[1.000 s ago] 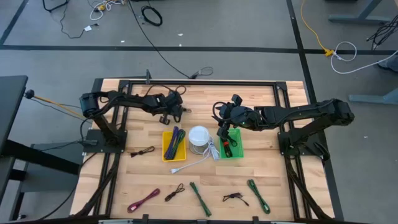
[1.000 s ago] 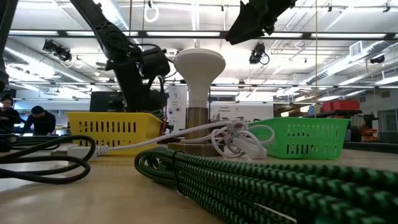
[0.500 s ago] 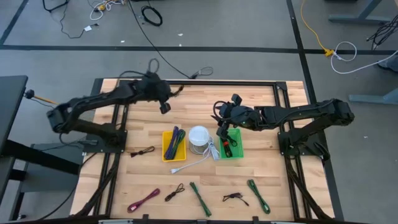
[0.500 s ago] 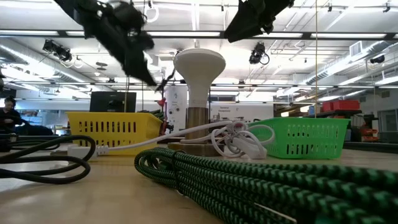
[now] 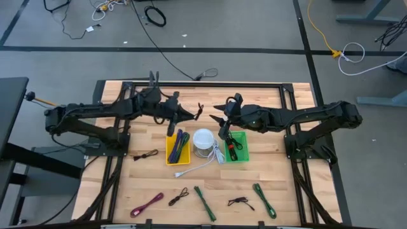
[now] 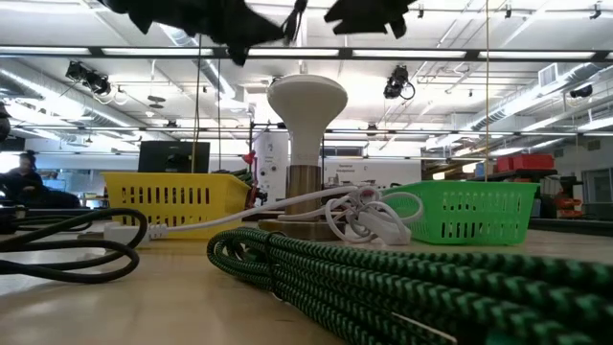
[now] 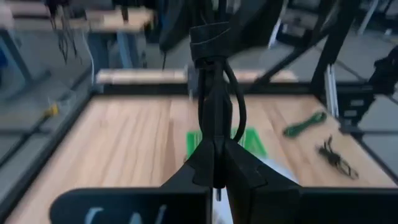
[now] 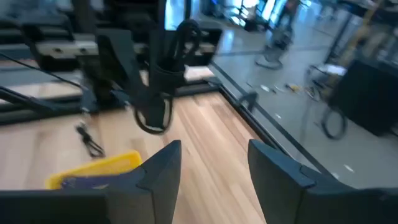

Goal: Pick & Place USB Port
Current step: Put the black charger cable into the green basket

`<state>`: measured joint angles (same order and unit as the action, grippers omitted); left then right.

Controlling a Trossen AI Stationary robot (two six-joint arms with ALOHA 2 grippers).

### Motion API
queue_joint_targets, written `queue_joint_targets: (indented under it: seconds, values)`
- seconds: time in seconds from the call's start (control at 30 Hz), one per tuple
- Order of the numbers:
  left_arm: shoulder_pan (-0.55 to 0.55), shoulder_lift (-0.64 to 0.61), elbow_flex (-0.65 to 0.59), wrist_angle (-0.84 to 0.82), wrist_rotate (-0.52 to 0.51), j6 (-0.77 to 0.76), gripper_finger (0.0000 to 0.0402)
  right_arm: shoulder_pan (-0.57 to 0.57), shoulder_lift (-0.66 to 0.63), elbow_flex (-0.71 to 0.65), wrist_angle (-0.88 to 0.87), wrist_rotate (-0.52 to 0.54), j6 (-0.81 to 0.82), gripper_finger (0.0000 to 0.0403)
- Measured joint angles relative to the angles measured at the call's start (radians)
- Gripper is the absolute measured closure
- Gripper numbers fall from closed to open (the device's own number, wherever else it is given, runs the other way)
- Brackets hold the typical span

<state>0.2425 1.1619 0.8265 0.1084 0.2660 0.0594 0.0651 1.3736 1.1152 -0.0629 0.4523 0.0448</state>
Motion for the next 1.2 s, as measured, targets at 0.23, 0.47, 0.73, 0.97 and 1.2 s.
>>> queue_joint_targets:
  seconds: [0.23, 0.47, 0.73, 0.97, 1.2]
  values:
    - [-0.075, 0.027, 0.0, 0.081, -0.105, 0.049, 0.0384, 0.0, 0.032, -0.001, 0.129, -0.129, -0.064, 0.0214]
    - [-0.097, 0.077, 0.0, 0.137, -0.113, 0.053, 0.0384, 0.0, 0.063, 0.0, 0.21, -0.139, -0.088, 0.0206]
    - [-0.108, 0.101, 0.0, 0.192, -0.112, 0.057, 0.0384, 0.0, 0.098, 0.0, 0.234, -0.106, -0.098, 0.0277]
    - [-0.107, 0.101, 0.0, 0.191, -0.158, 0.058, 0.0348, 0.0, 0.098, 0.0, 0.237, -0.102, -0.129, 0.0384]
    - [-0.107, 0.101, 0.0, 0.16, -0.169, 0.117, 0.0326, 0.002, 0.081, 0.0, 0.182, -0.073, -0.121, 0.0385]
